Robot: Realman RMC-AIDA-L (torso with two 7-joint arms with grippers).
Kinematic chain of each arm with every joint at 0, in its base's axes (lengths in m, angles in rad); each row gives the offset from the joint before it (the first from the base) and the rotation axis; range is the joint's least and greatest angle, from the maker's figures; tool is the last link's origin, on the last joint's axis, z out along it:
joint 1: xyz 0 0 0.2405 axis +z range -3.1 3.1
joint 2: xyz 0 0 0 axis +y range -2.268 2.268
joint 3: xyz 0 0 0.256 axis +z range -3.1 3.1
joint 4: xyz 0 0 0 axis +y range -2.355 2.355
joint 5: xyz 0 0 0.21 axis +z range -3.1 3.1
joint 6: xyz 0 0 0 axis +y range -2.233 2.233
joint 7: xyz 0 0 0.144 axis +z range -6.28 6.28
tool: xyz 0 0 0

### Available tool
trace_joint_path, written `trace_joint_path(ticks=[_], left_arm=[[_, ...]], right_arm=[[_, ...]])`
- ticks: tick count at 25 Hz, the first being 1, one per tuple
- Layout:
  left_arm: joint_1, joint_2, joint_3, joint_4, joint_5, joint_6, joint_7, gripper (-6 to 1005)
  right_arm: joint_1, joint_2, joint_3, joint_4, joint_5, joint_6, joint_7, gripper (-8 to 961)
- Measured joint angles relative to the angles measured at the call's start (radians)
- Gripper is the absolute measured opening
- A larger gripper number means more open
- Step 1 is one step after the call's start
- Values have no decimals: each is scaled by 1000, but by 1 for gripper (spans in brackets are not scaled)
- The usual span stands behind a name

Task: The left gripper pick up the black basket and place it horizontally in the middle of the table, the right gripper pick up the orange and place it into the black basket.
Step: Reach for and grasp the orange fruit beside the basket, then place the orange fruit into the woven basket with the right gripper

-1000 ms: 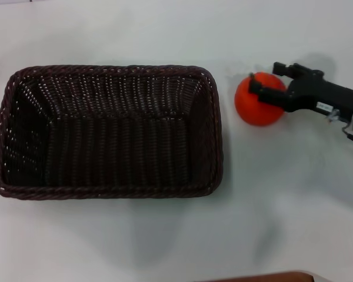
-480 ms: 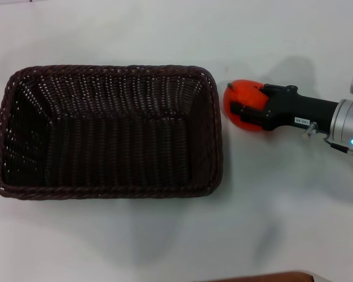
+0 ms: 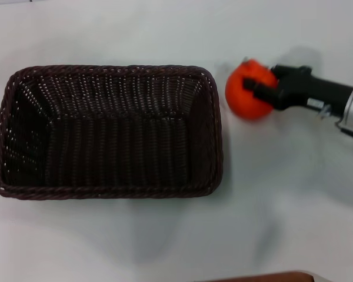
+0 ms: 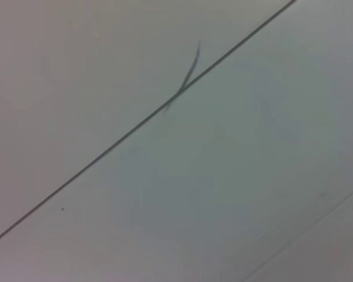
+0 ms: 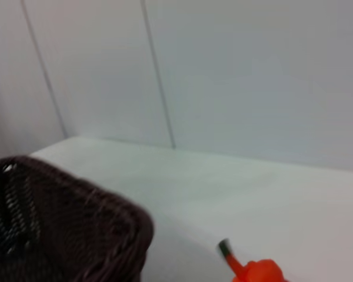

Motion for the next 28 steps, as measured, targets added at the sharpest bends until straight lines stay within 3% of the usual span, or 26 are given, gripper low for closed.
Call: trace_joint_path(ticks=[4,8,16,23,26,28], left_arm=[[4,-1,0,1,-10,-15,1,797],[7,-1,1,6,-18,-19,0,796],[8,-4,1,20,-43,-32,5,795],[5,-4,2,70,-68,-32,71,794],[5,-4,3,123,-111,-34,139,794],[5,-4,3,170,-148,-41,211,794]], right_arm=[[-21,1,56,-51,58,44,0,458],[-56,2,75,-138,159,187,0,414],[-31,1,9,-221,219,477,29,328],[65,5,-186,-155,218,385,-14,296],[103,6,-216,-114,220,338,-13,282],[124,6,-224,-89,221,317,-12,361]])
